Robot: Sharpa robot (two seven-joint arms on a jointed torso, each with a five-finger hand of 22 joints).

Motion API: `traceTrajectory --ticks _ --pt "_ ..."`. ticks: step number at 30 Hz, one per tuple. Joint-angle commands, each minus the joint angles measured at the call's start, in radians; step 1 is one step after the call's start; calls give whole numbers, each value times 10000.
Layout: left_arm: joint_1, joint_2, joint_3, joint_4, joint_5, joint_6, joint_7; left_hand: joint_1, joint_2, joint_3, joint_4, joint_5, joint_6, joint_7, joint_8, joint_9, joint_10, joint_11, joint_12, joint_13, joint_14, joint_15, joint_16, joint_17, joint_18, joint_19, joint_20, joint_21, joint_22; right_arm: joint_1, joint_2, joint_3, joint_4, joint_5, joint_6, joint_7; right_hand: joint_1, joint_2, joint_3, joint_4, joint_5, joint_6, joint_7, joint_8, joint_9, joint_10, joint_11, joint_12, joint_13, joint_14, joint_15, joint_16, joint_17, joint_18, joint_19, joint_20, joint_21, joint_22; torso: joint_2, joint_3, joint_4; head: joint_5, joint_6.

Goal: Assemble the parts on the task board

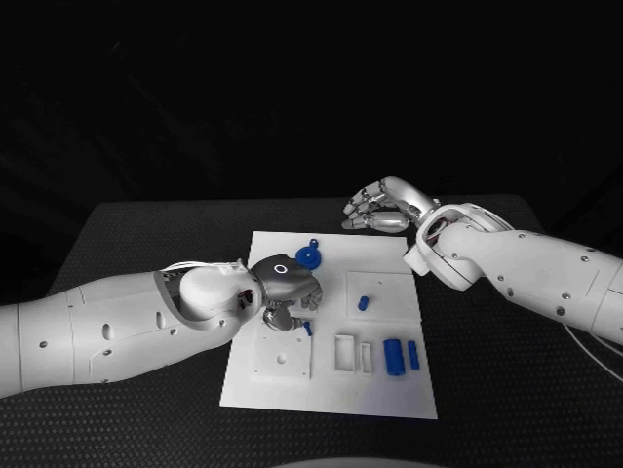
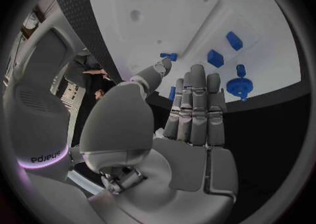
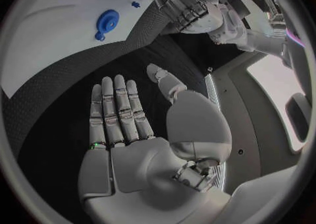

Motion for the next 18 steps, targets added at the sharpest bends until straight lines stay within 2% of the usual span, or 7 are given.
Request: traceTrajectory --ticks 1,6,10,18 --pt "-20 44 3 -99 69 -327 223 43 -54 -66 -18 -5 -8 -63 37 16 -61 5 30 19 -64 23 -66 19 101 -95 4 -7 250 -1 -21 -35 293 -1098 322 -434 131 -8 -36 -12 -41 54 -57 61 -8 79 -13 50 18 71 -42 -66 14 -74 80 -21 -44 16 -3 -1 -2 4 -11" --pt "-86 182 3 -201 69 -264 354 108 -52 -110 -35 -5 48 -106 81 40 -73 -15 51 49 -90 21 -59 56 82 -146 5 28 254 -2 -47 -117 603 -1488 452 -689 176 -35 -44 -7 -101 69 -63 70 -7 105 -30 73 36 95 -52 -60 27 -68 111 -19 -52 36 7 -9 0 5 15" --pt "-161 301 2 -259 69 -113 459 164 -35 -167 -53 -4 128 -208 134 66 -148 -50 40 72 -114 0 -24 118 56 -209 -6 78 255 -2 -43 -126 695 -1505 442 -733 188 -35 -43 -4 -125 74 -66 73 -8 105 -33 75 39 101 -55 -60 31 -66 120 -18 -55 42 1 0 -10 12 8" --pt "-254 395 2 -423 39 56 547 314 44 -245 -143 -3 123 -288 131 57 -243 -83 52 135 -193 -31 202 326 0 -334 -39 194 259 -2 -79 -126 711 -1504 367 -740 199 -17 -34 1 -135 80 -70 76 -8 105 -37 78 43 105 -57 -62 34 -64 129 -17 -61 47 -1 -10 -2 -19 -20"
